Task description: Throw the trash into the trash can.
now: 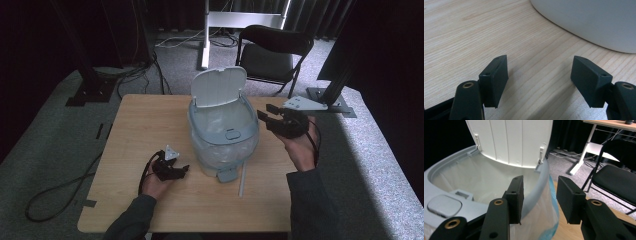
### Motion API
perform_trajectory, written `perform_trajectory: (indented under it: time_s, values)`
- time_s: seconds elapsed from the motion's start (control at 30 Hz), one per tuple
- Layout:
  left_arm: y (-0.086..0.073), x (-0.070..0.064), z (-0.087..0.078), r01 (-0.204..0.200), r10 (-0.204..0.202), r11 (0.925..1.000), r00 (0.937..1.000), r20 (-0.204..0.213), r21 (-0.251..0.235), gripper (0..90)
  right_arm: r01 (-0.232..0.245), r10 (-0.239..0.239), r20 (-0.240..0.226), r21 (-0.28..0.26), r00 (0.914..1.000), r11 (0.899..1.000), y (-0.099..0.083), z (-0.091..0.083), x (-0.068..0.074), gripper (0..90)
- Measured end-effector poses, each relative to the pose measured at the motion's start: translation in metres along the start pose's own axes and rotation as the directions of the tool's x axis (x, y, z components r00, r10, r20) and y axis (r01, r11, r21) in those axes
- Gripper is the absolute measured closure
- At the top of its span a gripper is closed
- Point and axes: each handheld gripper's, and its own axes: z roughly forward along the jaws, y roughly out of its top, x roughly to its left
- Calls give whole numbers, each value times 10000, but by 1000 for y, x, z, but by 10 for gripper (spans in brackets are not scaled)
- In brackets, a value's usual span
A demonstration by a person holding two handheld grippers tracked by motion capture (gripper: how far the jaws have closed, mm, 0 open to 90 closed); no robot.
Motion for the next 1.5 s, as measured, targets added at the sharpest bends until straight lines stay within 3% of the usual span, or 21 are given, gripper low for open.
perform_trajectory:
  time_s: [0.6, 1.5]
  values:
    - [0, 0, 0, -2, 2, 10000, 10000, 0, -1, 302, -260, 251, 312, 299, 9992, 9992, -34, -13, -9, 551]
    - [0, 0, 0, 8, -8, 10000, 10000, -3, -10, 302, -596, 577, 206, 1103, 9981, 9921, -87, -1, -8, 514]
